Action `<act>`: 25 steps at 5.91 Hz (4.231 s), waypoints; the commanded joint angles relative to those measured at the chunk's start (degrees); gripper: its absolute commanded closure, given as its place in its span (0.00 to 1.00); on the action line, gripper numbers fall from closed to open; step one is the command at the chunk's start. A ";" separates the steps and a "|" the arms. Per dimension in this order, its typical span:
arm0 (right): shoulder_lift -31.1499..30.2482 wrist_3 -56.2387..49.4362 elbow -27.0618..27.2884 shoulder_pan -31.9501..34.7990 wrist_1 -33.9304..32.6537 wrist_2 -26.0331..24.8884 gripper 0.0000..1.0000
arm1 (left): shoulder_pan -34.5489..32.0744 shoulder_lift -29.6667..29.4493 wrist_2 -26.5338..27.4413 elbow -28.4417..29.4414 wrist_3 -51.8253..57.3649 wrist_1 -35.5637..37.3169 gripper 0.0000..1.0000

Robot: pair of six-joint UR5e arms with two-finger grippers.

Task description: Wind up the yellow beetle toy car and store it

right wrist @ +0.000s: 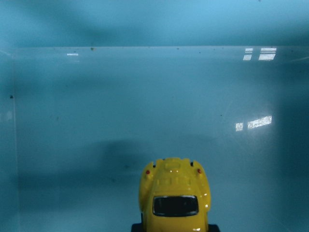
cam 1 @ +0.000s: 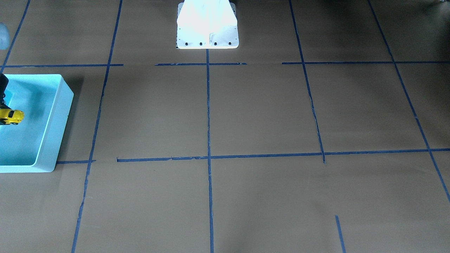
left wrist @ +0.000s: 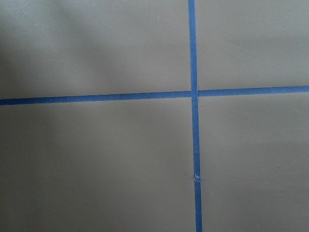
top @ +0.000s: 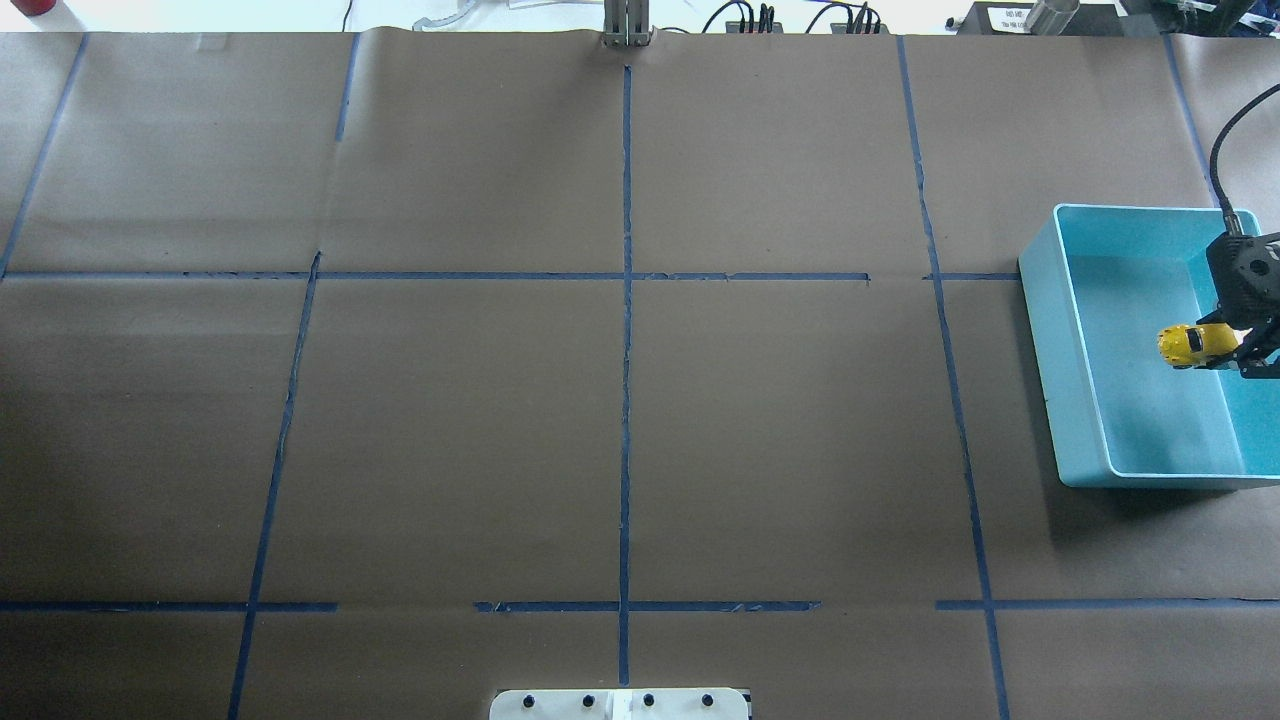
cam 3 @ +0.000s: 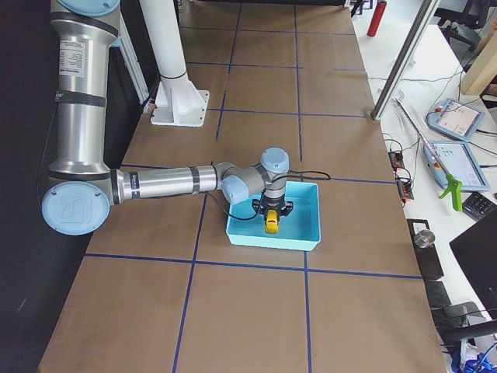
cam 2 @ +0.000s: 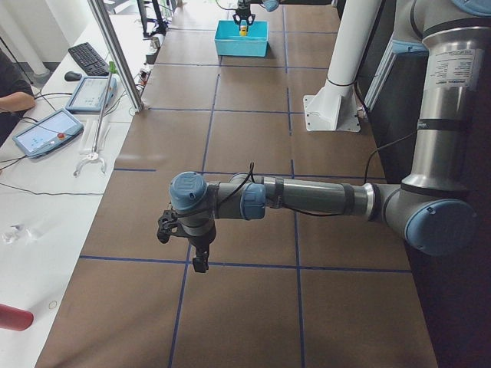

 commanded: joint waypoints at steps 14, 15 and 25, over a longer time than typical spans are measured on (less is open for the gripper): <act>-1.97 10.63 1.26 5.05 5.46 10.45 0.00 | 0.00 -0.09 0.00 -0.10 0.06 0.00 0.00; -2.49 11.24 4.39 10.08 -1.00 11.88 0.00 | 0.00 -0.09 0.00 -0.10 0.06 0.00 0.00; -5.86 50.97 6.97 29.29 -24.35 6.82 0.00 | 0.00 0.00 0.00 -0.97 0.23 0.00 0.00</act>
